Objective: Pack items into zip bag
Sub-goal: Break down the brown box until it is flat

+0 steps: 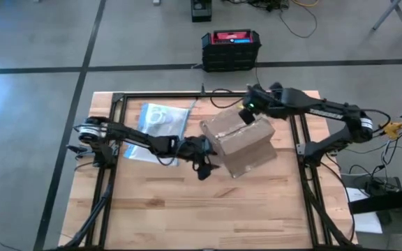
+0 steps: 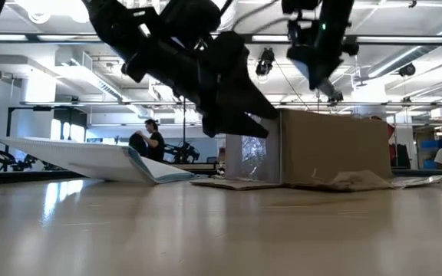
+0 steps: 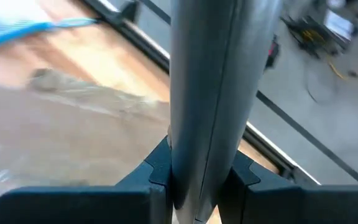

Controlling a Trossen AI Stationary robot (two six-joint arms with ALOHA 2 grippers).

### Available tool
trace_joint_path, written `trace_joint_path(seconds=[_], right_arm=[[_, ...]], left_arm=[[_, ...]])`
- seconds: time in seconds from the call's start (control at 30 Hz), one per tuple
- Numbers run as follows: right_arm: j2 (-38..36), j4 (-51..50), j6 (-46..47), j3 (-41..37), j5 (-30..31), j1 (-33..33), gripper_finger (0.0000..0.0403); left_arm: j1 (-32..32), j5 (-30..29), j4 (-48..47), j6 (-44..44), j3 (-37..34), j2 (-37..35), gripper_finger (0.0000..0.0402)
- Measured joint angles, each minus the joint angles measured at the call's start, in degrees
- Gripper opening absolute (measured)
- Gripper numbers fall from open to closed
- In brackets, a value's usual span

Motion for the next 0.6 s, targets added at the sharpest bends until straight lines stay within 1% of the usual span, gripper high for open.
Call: trace_joint_path(seconds=[0.1,0.17,0.27,0.33,0.43,0.47,0.6], right_arm=[[-2.25,0.52,0.44,-0.99,-0.30,4.82,0.0056],[-3.45,2.45,2.16,-2.61,-0.26,9.14,0.0056],[-4.07,8.40,3.31,-5.57,-0.18,15.54,0.0056],[-3.47,11.68,3.62,-7.28,-0.27,19.68,0.0056],[-2.26,17.01,6.97,-8.97,0.29,24.76,0.0056],[-1.82,17.92,8.81,-9.12,0.44,25.89,0.0056],[0.06,19.80,16.69,-9.13,3.41,29.98,0.0056]], left_arm=[[0.07,-8.43,-3.22,4.47,-1.76,-6.14,0.0275],[0.22,-11.48,-0.78,7.96,-3.90,-9.99,0.0275],[1.36,-10.75,6.11,11.59,-8.54,-13.91,0.0275],[2.71,-8.68,7.98,13.63,-11.06,-14.56,0.0275],[5.70,-4.65,6.53,15.14,-12.87,-13.39,0.0274],[6.85,-4.27,5.95,15.76,-12.88,-12.79,0.0274],[11.40,-2.92,1.03,19.01,-10.19,-10.06,0.0274]])
